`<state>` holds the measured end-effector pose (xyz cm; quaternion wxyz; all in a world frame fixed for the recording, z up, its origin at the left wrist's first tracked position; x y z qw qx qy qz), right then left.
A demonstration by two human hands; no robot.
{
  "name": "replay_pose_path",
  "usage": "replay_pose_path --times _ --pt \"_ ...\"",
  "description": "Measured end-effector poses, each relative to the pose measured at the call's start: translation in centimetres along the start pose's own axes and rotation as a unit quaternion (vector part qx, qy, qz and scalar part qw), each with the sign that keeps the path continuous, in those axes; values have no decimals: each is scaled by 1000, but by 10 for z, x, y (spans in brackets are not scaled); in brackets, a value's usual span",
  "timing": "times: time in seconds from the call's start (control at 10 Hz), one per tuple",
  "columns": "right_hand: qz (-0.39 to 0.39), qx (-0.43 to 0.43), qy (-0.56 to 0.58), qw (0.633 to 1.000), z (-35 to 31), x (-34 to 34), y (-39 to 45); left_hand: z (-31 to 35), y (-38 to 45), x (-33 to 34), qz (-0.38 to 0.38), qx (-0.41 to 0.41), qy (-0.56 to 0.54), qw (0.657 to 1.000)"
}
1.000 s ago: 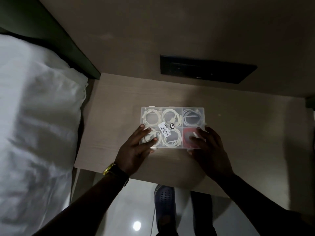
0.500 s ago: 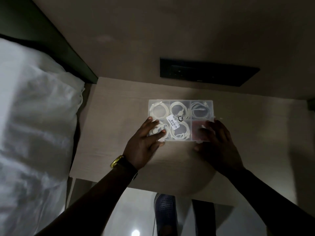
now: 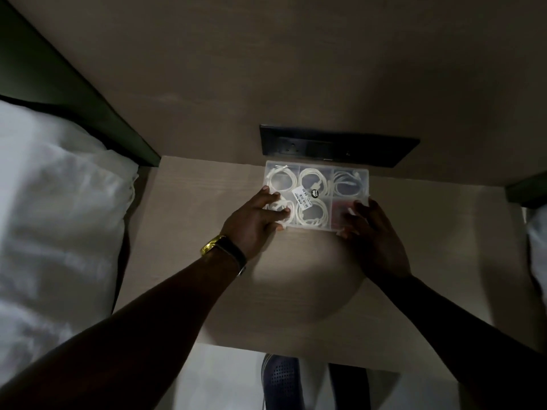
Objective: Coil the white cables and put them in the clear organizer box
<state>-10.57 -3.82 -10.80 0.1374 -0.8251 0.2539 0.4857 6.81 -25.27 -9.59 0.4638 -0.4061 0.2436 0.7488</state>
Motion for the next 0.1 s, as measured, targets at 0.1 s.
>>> replay_pose_path --times 0.1 --pt "-63 -3 -23 998 -9 -5 -1 11 7 -4 -50 -68 -1 996"
Point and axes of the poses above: each hand's wrist, its own y-axis towards the middle knuckle, its own x-axis out of the palm, z = x × y, the point moved 3 cm from there along y, towards the middle knuckle, and after that the axes turned 4 degrees about y, right-handed, at the moved point
